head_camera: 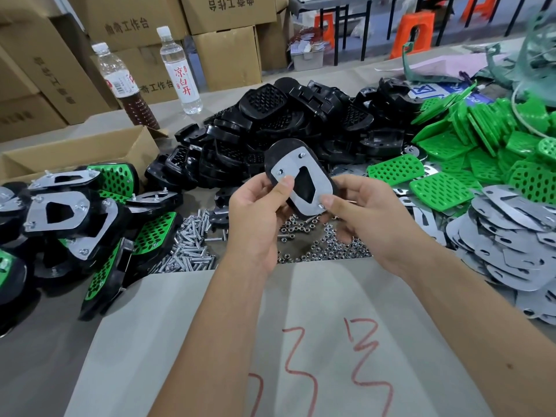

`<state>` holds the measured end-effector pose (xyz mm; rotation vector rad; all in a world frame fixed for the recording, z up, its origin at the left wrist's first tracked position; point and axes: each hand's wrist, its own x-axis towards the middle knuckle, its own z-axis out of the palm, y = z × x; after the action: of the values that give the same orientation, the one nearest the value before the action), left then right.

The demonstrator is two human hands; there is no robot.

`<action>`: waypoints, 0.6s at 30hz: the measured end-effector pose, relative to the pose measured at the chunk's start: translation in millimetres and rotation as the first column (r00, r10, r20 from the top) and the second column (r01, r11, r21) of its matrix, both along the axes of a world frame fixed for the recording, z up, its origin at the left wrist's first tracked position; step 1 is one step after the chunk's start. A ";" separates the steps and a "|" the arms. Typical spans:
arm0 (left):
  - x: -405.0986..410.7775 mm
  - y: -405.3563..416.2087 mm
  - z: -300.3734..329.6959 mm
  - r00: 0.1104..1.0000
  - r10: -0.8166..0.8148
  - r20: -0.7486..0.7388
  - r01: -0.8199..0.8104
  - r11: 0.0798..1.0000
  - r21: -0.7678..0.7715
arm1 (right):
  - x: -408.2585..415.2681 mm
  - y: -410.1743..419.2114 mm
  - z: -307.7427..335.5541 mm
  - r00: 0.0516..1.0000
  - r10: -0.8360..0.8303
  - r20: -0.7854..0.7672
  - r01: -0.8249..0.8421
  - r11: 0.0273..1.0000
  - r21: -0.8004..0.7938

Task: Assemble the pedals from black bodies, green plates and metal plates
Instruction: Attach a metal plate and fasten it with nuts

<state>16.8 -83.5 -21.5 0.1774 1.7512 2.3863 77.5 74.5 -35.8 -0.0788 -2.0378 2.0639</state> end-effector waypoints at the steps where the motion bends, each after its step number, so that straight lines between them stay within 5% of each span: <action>1: 0.4 0.3 -0.3 1.000 0.001 0.000 -0.001 1.000 -0.007 | -0.5 0.5 -1.4 1.000 -0.002 -0.005 0.002 1.000 0.009; 12: -7.6 -7.5 1.7 0.994 0.039 0.098 -0.042 0.999 0.031 | -0.5 -5.9 -2.4 0.997 0.002 -0.071 0.008 0.991 0.136; 15: -10.6 -10.4 0.9 0.989 0.086 0.120 -0.088 0.996 0.015 | -1.0 -0.7 -3.6 0.998 -0.036 -0.057 0.052 0.948 0.314; 18: -16.6 -15.5 0.7 0.977 0.176 0.121 -0.179 0.984 0.016 | -0.6 6.8 -4.3 0.997 -0.020 -0.071 0.064 0.713 0.699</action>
<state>0.2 -99.1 -20.8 -0.1213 1.7478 2.4853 76.9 81.3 -40.1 0.0716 -2.5980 1.1085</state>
